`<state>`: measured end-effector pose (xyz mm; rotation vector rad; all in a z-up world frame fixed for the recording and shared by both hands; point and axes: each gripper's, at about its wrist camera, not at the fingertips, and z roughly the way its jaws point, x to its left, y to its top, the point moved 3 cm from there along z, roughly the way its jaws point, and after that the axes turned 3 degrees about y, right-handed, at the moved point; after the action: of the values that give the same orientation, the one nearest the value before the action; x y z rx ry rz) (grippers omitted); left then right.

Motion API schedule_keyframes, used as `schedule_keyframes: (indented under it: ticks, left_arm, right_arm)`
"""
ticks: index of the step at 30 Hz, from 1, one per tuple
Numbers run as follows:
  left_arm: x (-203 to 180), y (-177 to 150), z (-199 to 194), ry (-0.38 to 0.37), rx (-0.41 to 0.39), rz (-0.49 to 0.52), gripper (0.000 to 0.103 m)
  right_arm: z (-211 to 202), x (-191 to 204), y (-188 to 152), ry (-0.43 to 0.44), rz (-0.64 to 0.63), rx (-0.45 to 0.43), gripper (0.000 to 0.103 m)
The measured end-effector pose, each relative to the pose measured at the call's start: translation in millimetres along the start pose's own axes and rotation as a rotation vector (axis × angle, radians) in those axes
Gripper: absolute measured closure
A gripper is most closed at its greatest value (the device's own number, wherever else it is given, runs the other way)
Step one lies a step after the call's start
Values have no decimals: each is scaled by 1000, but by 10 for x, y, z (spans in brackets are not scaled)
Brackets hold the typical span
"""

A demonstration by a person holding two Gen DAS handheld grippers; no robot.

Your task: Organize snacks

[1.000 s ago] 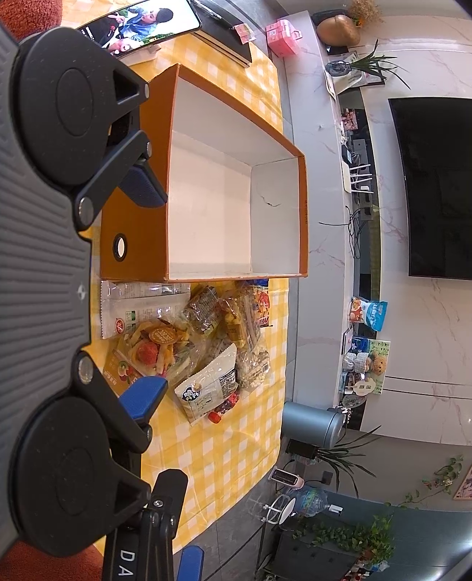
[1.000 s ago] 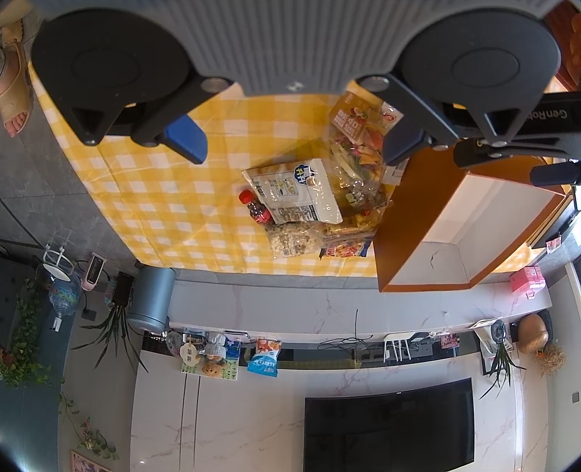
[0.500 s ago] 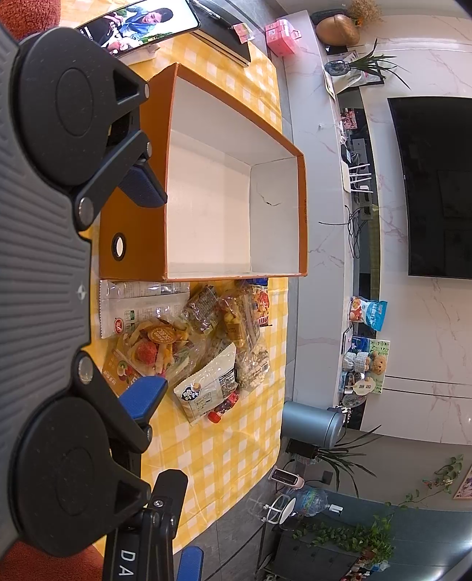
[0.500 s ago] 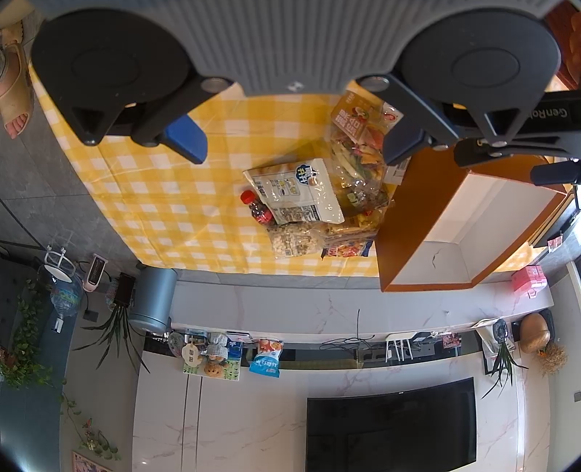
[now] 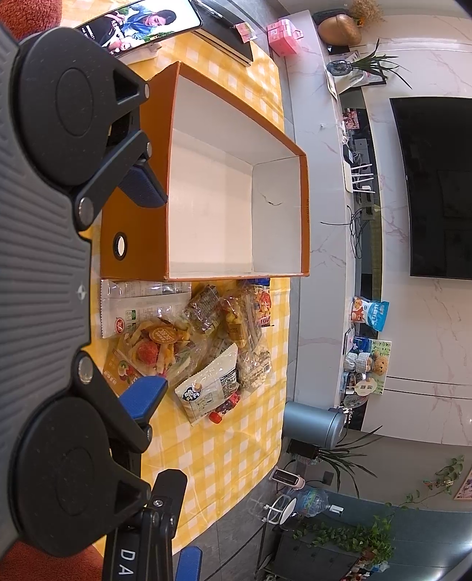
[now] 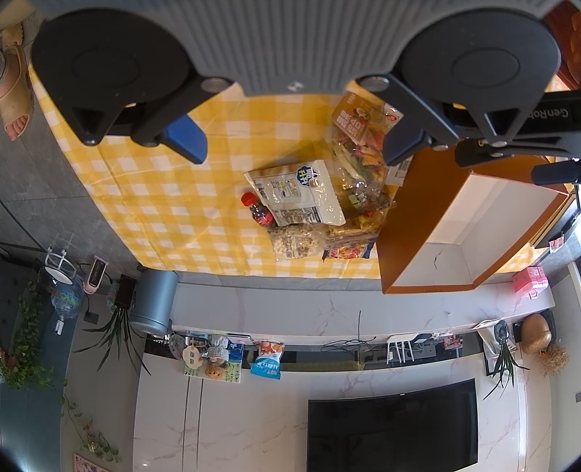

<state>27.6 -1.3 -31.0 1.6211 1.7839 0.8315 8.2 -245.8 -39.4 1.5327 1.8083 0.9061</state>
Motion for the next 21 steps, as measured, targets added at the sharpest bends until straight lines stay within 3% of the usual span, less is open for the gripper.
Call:
schedule_keyframes:
  ticks: [16,20,21]
  left_arm:
    - [-36,-39,35,-5,1,7,0]
    - [-96,-100,76,-26,-1,19,0]
    - [-109,-122,94,-34,3,24,5]
  right_arm:
    - [25,-19,-19,2,10,7,3]
    - [-5,-66,-21,55,7,-56,3]
    - [-14,-92,-22,84,10,-80,3]
